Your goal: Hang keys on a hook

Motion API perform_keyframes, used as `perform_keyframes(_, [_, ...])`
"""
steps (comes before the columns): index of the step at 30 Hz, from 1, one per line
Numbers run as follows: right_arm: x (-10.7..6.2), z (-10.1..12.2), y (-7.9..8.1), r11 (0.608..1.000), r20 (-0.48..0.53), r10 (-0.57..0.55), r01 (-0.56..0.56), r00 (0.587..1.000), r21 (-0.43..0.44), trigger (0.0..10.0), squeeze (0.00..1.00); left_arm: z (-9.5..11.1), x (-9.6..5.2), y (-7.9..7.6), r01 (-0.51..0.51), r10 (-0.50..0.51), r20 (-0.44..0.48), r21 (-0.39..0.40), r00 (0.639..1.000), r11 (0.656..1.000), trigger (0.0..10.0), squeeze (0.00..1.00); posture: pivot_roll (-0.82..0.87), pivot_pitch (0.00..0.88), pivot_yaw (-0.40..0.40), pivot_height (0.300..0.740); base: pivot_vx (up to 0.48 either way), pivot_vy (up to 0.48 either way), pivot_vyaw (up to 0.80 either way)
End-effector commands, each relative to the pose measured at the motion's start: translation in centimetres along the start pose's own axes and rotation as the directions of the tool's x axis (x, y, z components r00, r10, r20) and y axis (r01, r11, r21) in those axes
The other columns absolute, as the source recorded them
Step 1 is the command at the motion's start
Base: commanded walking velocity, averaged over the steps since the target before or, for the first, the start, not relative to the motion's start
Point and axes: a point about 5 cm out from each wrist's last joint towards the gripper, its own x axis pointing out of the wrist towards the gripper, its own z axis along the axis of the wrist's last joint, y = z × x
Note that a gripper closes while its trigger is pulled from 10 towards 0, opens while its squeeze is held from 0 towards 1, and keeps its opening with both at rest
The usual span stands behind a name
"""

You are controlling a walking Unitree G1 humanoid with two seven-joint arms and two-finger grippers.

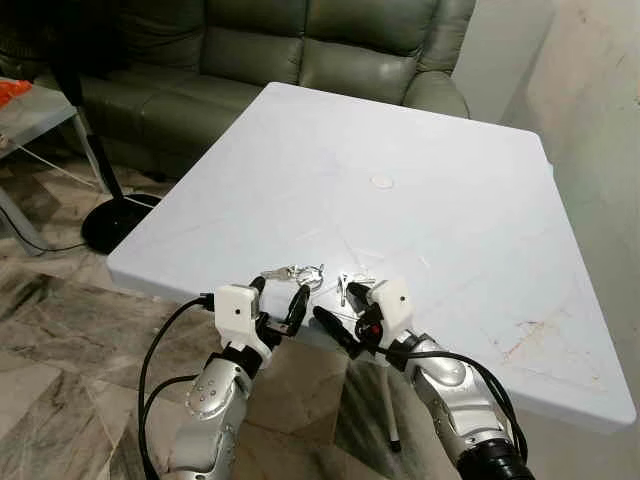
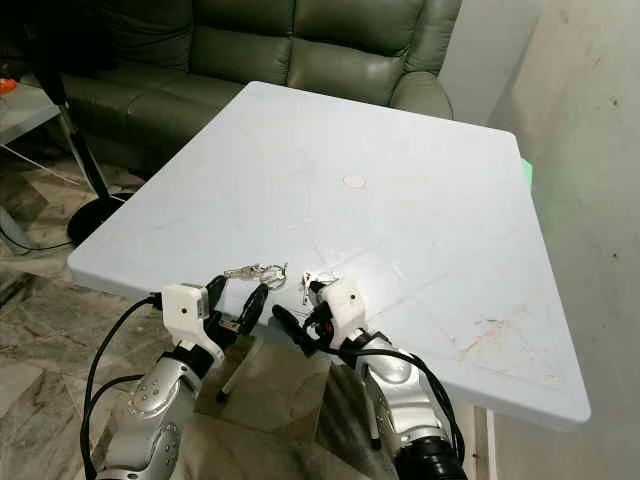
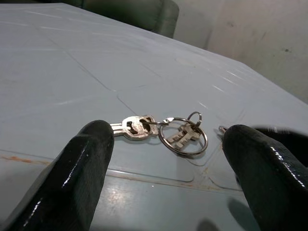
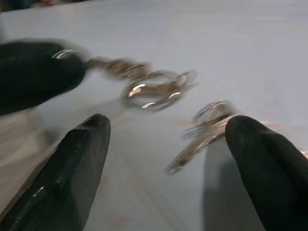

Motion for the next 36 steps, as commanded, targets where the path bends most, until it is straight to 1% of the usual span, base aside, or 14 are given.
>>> perform_keyframes(1, [0.3, 0.6, -0.7, 0.998, 0.014, -0.057, 0.058, 0.998, -0.011, 10.0, 0.00, 0.2, 0.3, -0.8, 0.013, -0.012, 0.011, -0.016, 1.000, 1.000, 10.0, 0.00, 0.01, 0.042, -0.104, 0.740, 0.000, 0.000, 0.00])
perform_keyframes(4, [0.5, 0.7, -0.7, 0.998, 0.013, -0.067, 0.067, 0.998, -0.008, 10.0, 0.00, 0.2, 0.3, -0.8, 0.010, -0.010, 0.010, -0.017, 1.000, 1.000, 10.0, 0.00, 0.02, 0.044, -0.105, 0.740, 0.000, 0.000, 0.00])
perform_keyframes(5, [0.7, 0.8, -0.7, 0.996, 0.011, -0.092, 0.093, 0.996, -0.011, 10.0, 0.00, 0.2, 0.3, -0.8, 0.008, -0.008, 0.010, -0.016, 1.000, 1.000, 10.0, 0.00, 0.02, 0.045, -0.105, 0.740, 0.000, 0.000, 0.00])
perform_keyframes(7, [0.9, 0.9, -0.7, 0.995, 0.008, -0.103, 0.103, 0.995, -0.012, 10.0, 0.00, 0.2, 0.3, -0.8, 0.007, -0.007, 0.011, -0.017, 1.000, 1.000, 10.0, 0.00, 0.02, 0.045, -0.105, 0.740, 0.000, 0.000, 0.00])
perform_keyframes(18, [1.2, 0.3, -0.3, 0.989, -0.031, -0.146, 0.145, 0.989, -0.034, 10.0, 0.00, 0.4, 0.2, -0.7, -0.005, 0.005, 0.014, -0.019, 1.000, 1.000, 10.0, 0.00, 0.02, 0.053, -0.109, 0.740, 0.000, 0.000, 0.00])
perform_keyframes(19, [1.2, 0.2, -0.2, 0.987, -0.031, -0.155, 0.153, 0.987, -0.038, 8.6, 0.00, 0.4, 0.2, -0.7, -0.006, 0.006, 0.014, -0.019, 1.000, 1.000, 10.0, 0.00, 0.02, 0.055, -0.109, 0.740, 0.000, 0.000, 0.00])
perform_keyframes(20, [1.3, 0.2, -0.1, 0.986, -0.031, -0.161, 0.159, 0.987, -0.041, 8.2, 0.00, 0.4, 0.2, -0.7, -0.006, 0.006, 0.014, -0.019, 1.000, 1.000, 10.0, 0.00, 0.02, 0.055, -0.109, 0.740, 0.000, 0.000, 0.00])
perform_keyframes(21, [1.3, 0.2, -0.1, 0.985, -0.030, -0.166, 0.165, 0.986, -0.041, 6.0, 0.00, 0.4, 0.2, -0.7, -0.006, 0.006, 0.014, -0.019, 1.000, 1.000, 10.0, 0.00, 0.02, 0.055, -0.109, 0.740, 0.000, 0.000, 0.00])
perform_keyframes(23, [1.3, 0.2, -0.1, 0.985, -0.030, -0.169, 0.168, 0.985, -0.040, 6.0, 0.00, 0.4, 0.2, -0.7, -0.006, 0.006, 0.014, -0.018, 1.000, 1.000, 10.0, 0.00, 0.02, 0.055, -0.109, 0.740, 0.000, 0.000, 0.00])
perform_keyframes(24, [1.3, 0.1, 0.0, 0.983, -0.022, -0.179, 0.179, 0.984, -0.032, 0.7, 0.00, 0.3, 0.2, -0.7, -0.006, 0.006, 0.013, -0.018, 1.000, 1.000, 10.0, 0.00, 0.02, 0.055, -0.109, 0.740, 0.000, 0.000, 0.00])
perform_keyframes(26, [1.3, 0.1, 0.0, 0.983, -0.025, -0.184, 0.183, 0.983, -0.027, 0.7, 0.00, 0.4, 0.2, -0.7, -0.006, 0.007, 0.013, -0.018, 1.000, 1.000, 10.0, 0.00, 0.02, 0.055, -0.109, 0.740, 0.000, 0.000, 0.00])
perform_keyframes(27, [1.3, 0.1, 0.1, 0.982, -0.026, -0.185, 0.185, 0.982, -0.026, 0.0, 0.00, 0.4, 0.2, -0.7, -0.006, 0.007, 0.014, -0.019, 1.000, 1.000, 10.0, 0.00, 0.02, 0.057, -0.108, 0.740, 0.000, 0.000, 0.00])
perform_keyframes(36, [1.4, 0.1, 0.6, 0.979, -0.006, -0.204, 0.204, 0.979, -0.015, 0.0, 0.00, 0.4, 0.3, -0.7, -0.006, 0.007, 0.014, -0.018, 1.000, 1.000, 10.0, 0.00, 0.02, 0.057, -0.108, 0.740, 0.000, 0.000, 0.00])
